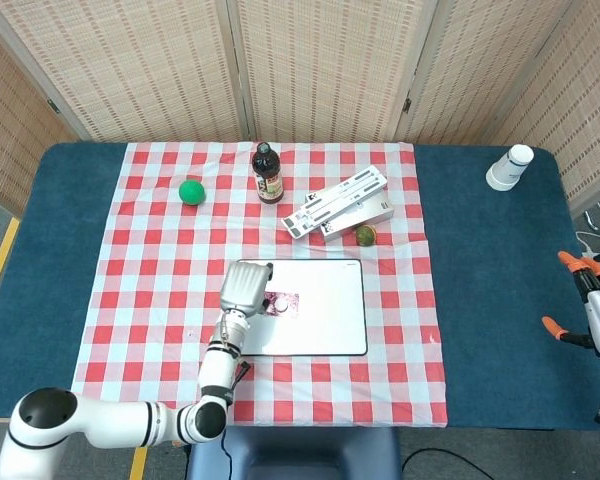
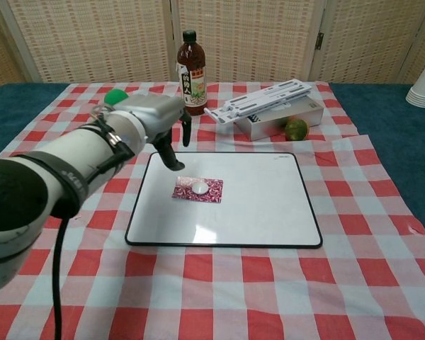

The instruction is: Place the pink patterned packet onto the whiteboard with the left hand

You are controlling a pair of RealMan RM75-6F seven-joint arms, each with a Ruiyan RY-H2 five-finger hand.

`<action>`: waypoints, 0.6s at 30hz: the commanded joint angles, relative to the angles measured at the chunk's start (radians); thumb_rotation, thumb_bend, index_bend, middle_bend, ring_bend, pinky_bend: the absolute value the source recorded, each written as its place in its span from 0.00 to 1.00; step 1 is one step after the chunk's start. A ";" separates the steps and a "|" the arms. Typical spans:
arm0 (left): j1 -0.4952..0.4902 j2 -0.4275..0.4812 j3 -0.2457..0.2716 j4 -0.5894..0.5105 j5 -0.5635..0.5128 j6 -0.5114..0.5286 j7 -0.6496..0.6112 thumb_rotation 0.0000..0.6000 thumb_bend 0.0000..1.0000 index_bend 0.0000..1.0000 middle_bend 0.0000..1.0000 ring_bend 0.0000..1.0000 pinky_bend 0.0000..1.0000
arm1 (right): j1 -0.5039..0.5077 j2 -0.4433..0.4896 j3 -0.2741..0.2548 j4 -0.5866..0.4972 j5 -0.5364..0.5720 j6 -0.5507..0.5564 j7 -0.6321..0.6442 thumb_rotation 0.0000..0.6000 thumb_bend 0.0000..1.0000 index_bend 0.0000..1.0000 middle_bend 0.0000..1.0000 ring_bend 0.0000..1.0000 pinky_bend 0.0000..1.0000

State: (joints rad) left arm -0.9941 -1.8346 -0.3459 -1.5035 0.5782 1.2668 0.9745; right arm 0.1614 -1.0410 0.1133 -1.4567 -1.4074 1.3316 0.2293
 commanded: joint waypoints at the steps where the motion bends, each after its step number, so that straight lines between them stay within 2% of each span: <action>1: 0.105 0.120 0.043 -0.097 0.132 0.072 -0.128 1.00 0.25 0.43 0.93 0.96 0.91 | 0.000 0.001 -0.001 -0.001 -0.002 -0.001 0.002 1.00 0.15 0.09 0.14 0.00 0.26; 4: 0.213 0.183 0.103 -0.073 0.334 0.128 -0.377 1.00 0.25 0.39 0.81 0.86 0.90 | 0.000 0.003 -0.002 -0.006 -0.005 0.001 0.003 1.00 0.15 0.09 0.14 0.00 0.26; 7: 0.314 0.226 0.171 0.017 0.517 0.213 -0.606 1.00 0.25 0.29 0.62 0.70 0.87 | 0.000 0.003 -0.005 -0.007 -0.013 0.003 0.006 1.00 0.15 0.09 0.14 0.00 0.26; 8: 0.352 0.240 0.195 0.054 0.567 0.248 -0.679 1.00 0.25 0.26 0.54 0.63 0.83 | 0.000 0.003 -0.008 -0.007 -0.016 0.001 0.007 1.00 0.15 0.09 0.14 0.00 0.26; 10: 0.412 0.276 0.244 0.099 0.614 0.264 -0.772 1.00 0.25 0.20 0.40 0.46 0.69 | 0.001 0.004 -0.008 -0.005 -0.015 -0.002 0.009 1.00 0.15 0.09 0.14 0.00 0.26; 12: 0.451 0.327 0.293 0.114 0.625 0.228 -0.808 1.00 0.25 0.08 0.19 0.21 0.46 | 0.003 0.002 -0.007 -0.003 -0.012 -0.005 0.008 1.00 0.15 0.09 0.14 0.00 0.26; 14: 0.481 0.395 0.344 0.110 0.617 0.160 -0.812 1.00 0.23 0.01 0.06 0.06 0.27 | 0.004 0.002 -0.007 -0.006 -0.004 -0.012 0.002 1.00 0.15 0.09 0.14 0.00 0.26; 16: 0.497 0.444 0.375 0.103 0.612 0.108 -0.816 1.00 0.21 0.00 0.00 0.00 0.11 | 0.005 0.001 -0.007 -0.011 0.004 -0.019 -0.008 1.00 0.15 0.08 0.14 0.00 0.26; 18: 0.516 0.476 0.395 0.107 0.625 0.082 -0.837 1.00 0.19 0.00 0.00 0.00 0.03 | 0.007 -0.002 -0.004 -0.015 0.010 -0.022 -0.022 1.00 0.15 0.08 0.14 0.00 0.26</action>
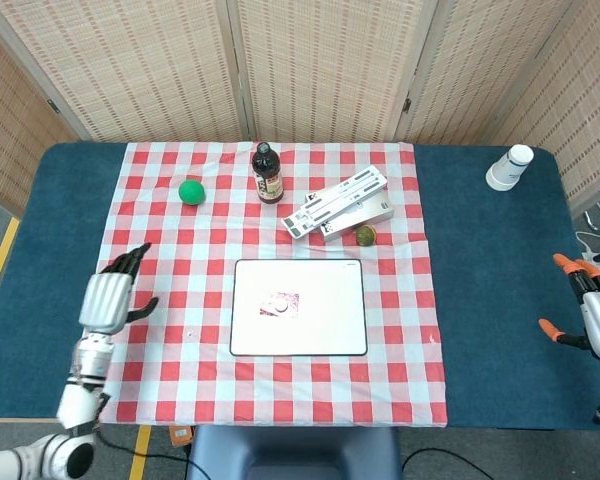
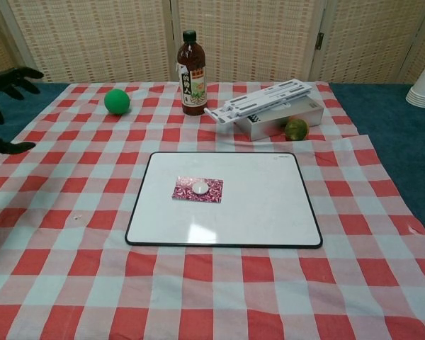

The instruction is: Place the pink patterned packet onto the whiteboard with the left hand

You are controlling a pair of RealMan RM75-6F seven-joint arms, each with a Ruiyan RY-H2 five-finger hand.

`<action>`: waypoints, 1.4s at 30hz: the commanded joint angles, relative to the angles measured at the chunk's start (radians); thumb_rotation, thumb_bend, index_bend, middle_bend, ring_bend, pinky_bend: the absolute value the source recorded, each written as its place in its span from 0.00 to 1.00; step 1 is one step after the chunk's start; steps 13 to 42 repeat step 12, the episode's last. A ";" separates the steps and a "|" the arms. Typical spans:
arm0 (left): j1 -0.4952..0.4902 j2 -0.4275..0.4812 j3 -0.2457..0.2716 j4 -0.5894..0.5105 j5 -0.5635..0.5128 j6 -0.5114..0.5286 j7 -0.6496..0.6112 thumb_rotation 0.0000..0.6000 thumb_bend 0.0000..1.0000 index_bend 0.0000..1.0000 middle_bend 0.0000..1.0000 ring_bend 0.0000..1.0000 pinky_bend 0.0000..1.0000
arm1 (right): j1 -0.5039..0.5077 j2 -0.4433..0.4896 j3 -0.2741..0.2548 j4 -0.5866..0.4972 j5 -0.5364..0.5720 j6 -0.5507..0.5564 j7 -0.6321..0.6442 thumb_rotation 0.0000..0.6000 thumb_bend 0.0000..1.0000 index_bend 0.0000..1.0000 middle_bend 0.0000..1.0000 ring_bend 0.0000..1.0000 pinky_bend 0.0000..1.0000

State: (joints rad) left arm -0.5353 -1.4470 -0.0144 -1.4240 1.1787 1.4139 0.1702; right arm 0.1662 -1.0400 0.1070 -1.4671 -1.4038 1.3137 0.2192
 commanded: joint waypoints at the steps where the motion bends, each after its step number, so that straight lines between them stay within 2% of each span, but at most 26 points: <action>1: 0.070 0.096 0.071 0.041 0.042 -0.062 -0.045 1.00 0.18 0.00 0.00 0.00 0.02 | 0.003 -0.005 0.003 -0.006 0.009 -0.004 -0.019 1.00 0.15 0.08 0.14 0.00 0.26; 5: 0.107 0.092 0.080 0.104 0.084 -0.038 -0.056 1.00 0.18 0.00 0.00 0.00 0.00 | 0.007 -0.011 0.006 -0.005 0.019 -0.011 -0.035 1.00 0.15 0.07 0.14 0.00 0.26; 11: 0.124 0.096 0.052 0.132 0.112 -0.050 -0.107 1.00 0.18 0.00 0.00 0.00 0.00 | 0.010 -0.018 0.013 0.001 0.032 -0.012 -0.045 1.00 0.15 0.07 0.14 0.00 0.26; 42: 0.126 0.094 0.048 0.133 0.117 -0.052 -0.110 1.00 0.18 0.00 0.00 0.00 0.00 | 0.010 -0.019 0.013 0.001 0.033 -0.012 -0.046 1.00 0.15 0.07 0.14 0.00 0.26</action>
